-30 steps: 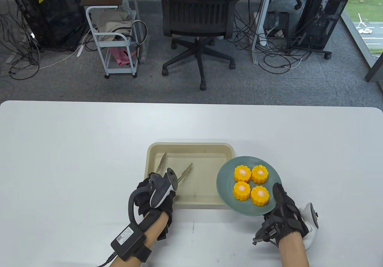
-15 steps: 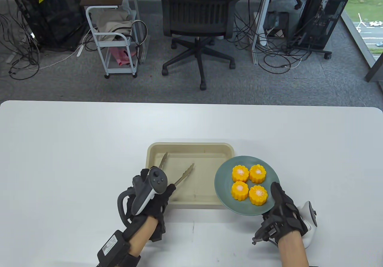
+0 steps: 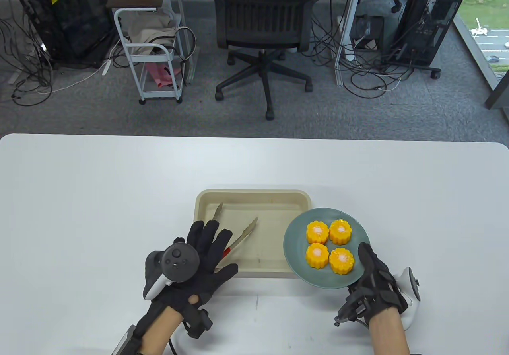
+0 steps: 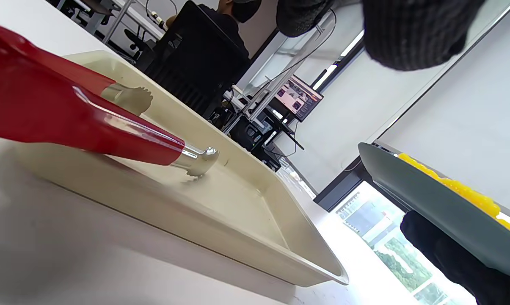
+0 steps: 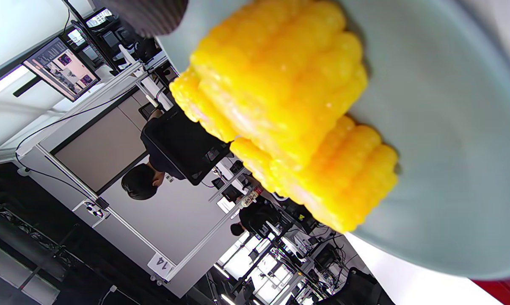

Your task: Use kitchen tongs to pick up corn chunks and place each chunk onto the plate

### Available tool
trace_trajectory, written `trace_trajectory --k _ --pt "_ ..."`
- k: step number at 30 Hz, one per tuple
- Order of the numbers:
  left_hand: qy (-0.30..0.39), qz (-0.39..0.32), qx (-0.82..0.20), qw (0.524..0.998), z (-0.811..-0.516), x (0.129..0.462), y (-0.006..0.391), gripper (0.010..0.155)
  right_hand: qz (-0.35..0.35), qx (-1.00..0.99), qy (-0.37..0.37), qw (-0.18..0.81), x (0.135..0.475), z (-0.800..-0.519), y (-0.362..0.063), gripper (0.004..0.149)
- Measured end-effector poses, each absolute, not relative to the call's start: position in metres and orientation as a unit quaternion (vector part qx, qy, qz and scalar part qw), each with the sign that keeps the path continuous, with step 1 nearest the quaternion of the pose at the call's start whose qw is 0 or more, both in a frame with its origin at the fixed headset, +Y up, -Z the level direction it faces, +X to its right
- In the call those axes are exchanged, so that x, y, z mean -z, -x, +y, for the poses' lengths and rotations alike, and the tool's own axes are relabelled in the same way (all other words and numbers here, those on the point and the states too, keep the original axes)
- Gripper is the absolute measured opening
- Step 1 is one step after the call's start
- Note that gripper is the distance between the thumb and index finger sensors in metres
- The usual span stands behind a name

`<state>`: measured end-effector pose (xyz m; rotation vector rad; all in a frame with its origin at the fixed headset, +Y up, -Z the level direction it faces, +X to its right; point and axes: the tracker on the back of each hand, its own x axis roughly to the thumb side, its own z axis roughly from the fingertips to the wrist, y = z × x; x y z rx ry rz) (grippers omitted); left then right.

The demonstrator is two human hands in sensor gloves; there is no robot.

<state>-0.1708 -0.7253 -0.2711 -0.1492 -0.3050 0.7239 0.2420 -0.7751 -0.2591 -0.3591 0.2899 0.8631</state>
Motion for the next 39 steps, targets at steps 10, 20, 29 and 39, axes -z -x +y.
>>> trace_trajectory --k 10,20,29,39 --pt "0.077 -0.154 -0.337 0.926 -0.727 0.271 0.164 0.082 0.111 -0.422 0.179 0.882 0.265 -0.780 -0.257 0.057" --pt "0.084 -0.152 -0.334 0.927 -0.728 0.272 0.163 0.082 0.062 -0.415 0.236 0.876 0.273 -0.801 -0.291 0.057" --pt "0.085 -0.148 -0.325 0.930 -0.726 0.272 0.162 0.082 0.035 -0.405 0.315 0.857 0.265 -0.818 -0.323 0.057" --pt "0.088 -0.139 -0.324 0.932 -0.726 0.272 0.163 0.082 0.062 -0.392 0.366 0.841 0.259 -0.832 -0.333 0.057"
